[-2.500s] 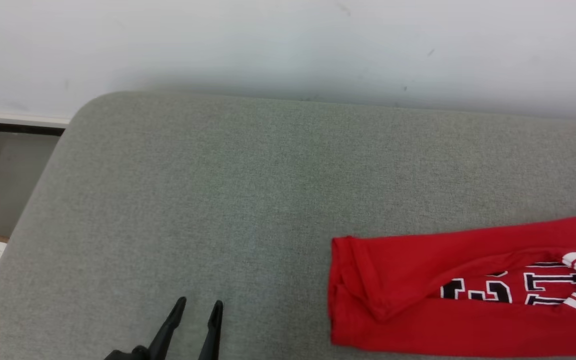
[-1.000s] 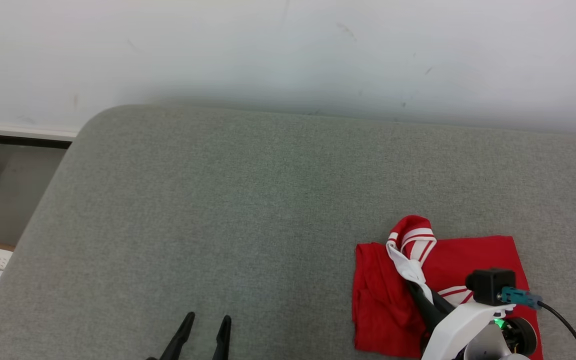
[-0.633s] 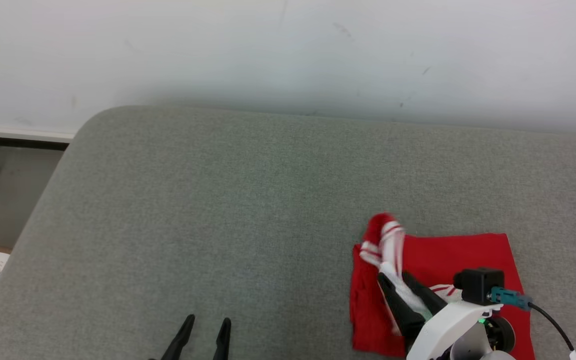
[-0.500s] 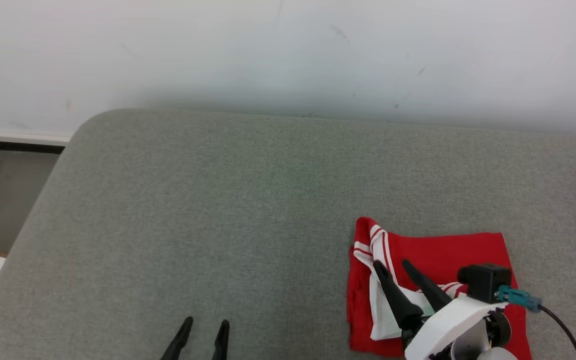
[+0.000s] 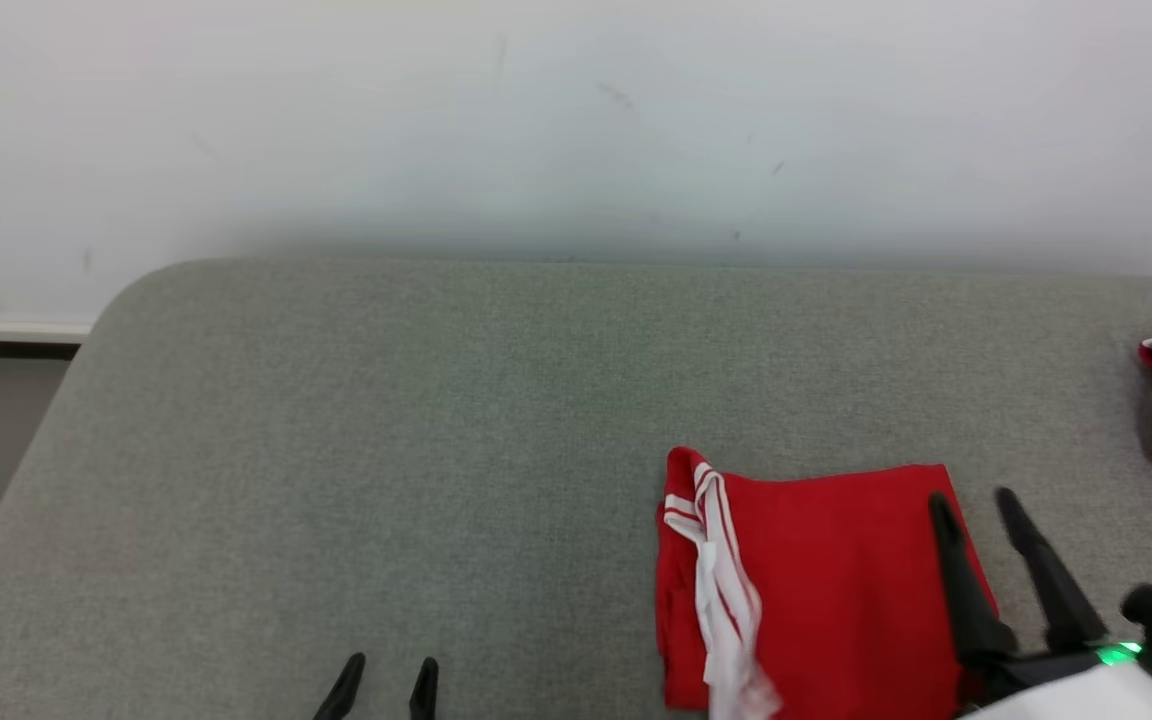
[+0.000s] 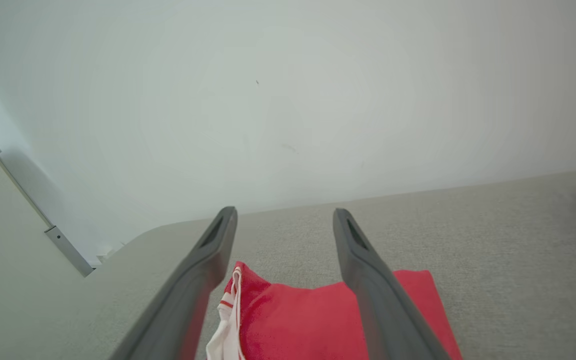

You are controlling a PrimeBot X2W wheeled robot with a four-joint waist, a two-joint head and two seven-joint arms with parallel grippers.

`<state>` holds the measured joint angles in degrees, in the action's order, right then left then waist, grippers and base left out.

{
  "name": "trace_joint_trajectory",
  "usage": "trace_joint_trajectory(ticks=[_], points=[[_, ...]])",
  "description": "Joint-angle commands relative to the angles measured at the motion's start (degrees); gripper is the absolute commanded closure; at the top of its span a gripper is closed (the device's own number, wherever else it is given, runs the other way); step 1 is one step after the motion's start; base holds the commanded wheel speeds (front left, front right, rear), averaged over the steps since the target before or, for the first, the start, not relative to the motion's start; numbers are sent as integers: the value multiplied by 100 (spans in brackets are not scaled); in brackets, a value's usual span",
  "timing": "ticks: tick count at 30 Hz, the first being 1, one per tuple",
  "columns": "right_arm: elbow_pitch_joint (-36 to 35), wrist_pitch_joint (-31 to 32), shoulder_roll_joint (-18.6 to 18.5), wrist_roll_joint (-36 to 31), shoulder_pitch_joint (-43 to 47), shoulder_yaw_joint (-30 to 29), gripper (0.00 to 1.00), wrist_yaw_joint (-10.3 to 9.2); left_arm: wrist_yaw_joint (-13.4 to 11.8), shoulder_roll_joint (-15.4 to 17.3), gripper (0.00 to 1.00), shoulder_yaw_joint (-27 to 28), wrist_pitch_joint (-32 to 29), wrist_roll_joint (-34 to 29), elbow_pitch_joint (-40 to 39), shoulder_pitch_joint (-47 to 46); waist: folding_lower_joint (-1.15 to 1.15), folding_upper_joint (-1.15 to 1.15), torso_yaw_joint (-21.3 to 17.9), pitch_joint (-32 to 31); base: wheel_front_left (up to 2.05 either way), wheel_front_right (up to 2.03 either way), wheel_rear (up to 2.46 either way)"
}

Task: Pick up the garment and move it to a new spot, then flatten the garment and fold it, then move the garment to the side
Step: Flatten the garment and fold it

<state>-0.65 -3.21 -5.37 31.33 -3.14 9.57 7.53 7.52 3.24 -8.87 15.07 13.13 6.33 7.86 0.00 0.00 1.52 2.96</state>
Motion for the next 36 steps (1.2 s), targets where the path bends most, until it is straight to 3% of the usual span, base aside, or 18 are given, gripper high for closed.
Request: trace_joint_trajectory(ticks=[1, 11, 16, 22, 27, 28, 29, 30, 36], points=[[-51, -149, -115, -214, 230, -199, 0, -9, -7, 25, 0, 27, 7, -73, -13, 108, 0, 0, -59, -76, 0, 0, 0], [650, -1122, -512, -1927, 1017, -1417, 0, -10, -6, 1, 0, 141, 7, -105, -18, 222, 0, 0, -102, -294, 0, 0, 0], [787, -1191, -274, -2381, 1192, -1844, 0, -10, -6, -8, 0, 304, 7, -103, -32, 297, 0, 0, -96, -382, 0, 0, 0], [706, -1195, -101, -2471, 1268, -1915, 0, -10, -6, -17, 0, 413, 7, -105, -56, 318, 0, 0, -95, -409, 0, 0, 0], [722, -1194, -79, -2530, 1033, -1462, 2, -10, -6, -19, 0, 393, 7, -112, -58, 267, 0, 0, -40, -361, 0, 0, 0], [829, -1193, -69, -2502, 987, -1337, 53, -10, -6, -20, 0, 380, 7, -110, -59, 243, 0, 0, -17, -345, 0, 0, 0], [937, -1194, -75, -2519, 911, -1179, 81, -10, -6, -20, 0, 371, 7, -105, -57, 228, 0, 0, 9, -330, 0, 0, 0], [1038, -1194, -73, -2547, 796, -1004, 96, -10, -6, -21, 0, 355, 7, -103, -60, 216, 0, 0, 37, -312, 0, 0, 0], [2167, -1174, 68, -2599, 45, -54, 100, -10, -6, -20, 0, 296, 7, -55, -36, 121, 0, 0, 242, -138, 0, 0, 0]])
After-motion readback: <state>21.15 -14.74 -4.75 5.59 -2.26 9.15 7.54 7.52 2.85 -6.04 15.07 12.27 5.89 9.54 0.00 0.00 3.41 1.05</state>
